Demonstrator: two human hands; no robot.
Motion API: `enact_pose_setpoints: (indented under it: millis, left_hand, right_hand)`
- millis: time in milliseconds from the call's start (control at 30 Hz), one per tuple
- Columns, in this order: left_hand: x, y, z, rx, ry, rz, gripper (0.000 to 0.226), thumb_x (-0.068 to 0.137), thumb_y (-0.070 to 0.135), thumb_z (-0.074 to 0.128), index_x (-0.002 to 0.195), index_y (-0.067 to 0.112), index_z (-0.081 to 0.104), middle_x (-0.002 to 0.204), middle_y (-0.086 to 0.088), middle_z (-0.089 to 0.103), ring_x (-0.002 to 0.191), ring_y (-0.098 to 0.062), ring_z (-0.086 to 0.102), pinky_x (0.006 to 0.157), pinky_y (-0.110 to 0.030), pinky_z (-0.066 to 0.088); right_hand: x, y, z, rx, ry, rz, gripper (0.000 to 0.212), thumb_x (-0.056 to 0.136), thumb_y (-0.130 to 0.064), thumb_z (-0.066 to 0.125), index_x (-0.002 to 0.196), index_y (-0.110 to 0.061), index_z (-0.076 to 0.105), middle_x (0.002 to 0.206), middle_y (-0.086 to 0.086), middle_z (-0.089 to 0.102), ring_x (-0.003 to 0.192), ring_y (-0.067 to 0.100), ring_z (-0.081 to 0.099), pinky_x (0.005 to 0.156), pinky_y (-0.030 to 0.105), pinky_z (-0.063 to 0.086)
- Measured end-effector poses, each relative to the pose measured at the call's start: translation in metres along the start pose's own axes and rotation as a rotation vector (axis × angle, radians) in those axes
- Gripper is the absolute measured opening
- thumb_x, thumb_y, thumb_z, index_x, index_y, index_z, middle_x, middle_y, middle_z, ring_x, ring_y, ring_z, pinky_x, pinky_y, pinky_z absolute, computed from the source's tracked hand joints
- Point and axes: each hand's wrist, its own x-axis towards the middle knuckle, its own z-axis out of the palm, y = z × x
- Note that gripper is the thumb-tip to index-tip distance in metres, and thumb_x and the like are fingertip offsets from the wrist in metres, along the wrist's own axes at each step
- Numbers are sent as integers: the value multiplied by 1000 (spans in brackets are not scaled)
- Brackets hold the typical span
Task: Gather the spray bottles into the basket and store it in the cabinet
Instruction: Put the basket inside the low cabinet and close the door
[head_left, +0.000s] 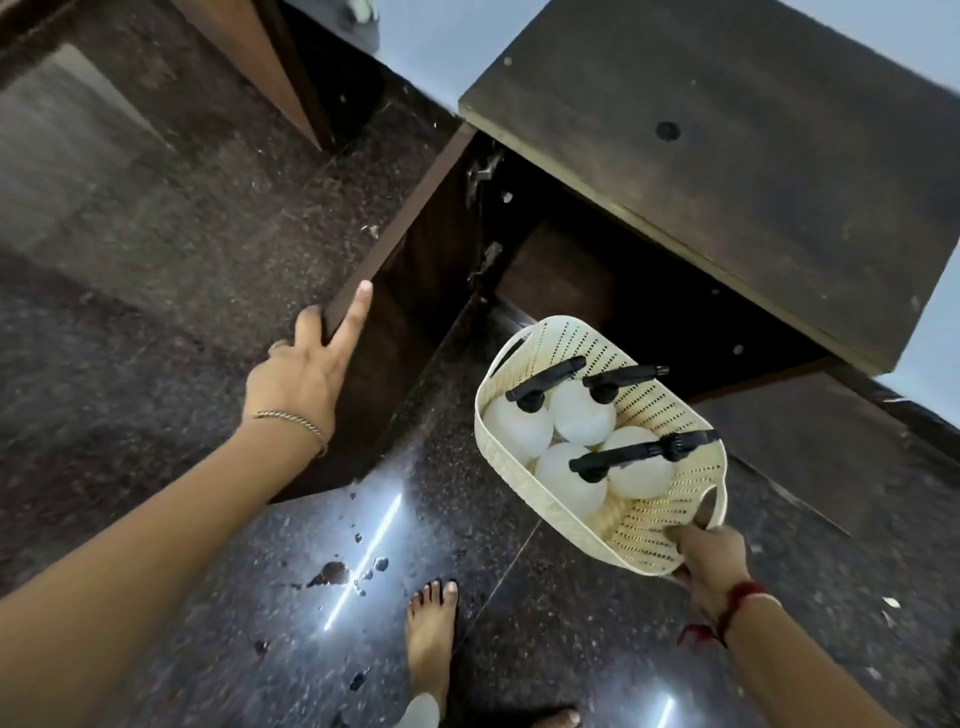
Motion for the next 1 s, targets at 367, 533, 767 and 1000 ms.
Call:
enact_pose_setpoints:
  millis: [367,533,767,1000]
  left_hand:
    - [70,-106,15,150,247,127,114,63,-3,75,147,36,9,81,-16,23,59,-42,43,47,-57,45]
    - [73,-107,38,107,262,135,114,63,-5,71,147,37,6,89,-17,25,68,-44,43,56,-63,46]
    - [54,-15,35,-66,628,426,71,83,41,55,145,20,28,148,-18,23,139,-39,16,109,-61,15]
    - [118,136,92,-365,-61,302,108,74,67,51,144,29,-21,156,-7,-15,143,-28,-13,114,-58,7]
  right_hand:
    - [50,-36,40,-66,5,-1,12,83,10,56,83,-1,53,93,19,60,81,32,60,61,43,51]
    - [65,-45,50,-74,-9,3,16,82,10,57,78,-5,52,89,17,60,76,31,61,49,37,50]
    - [82,-68,53,-105,-73,-51,19,79,9,58,93,-5,57,81,11,64,65,22,63,38,28,50]
    - [108,-98,67,-132,-95,-169,20,79,7,59,85,-13,60,77,5,64,65,19,62,34,24,48]
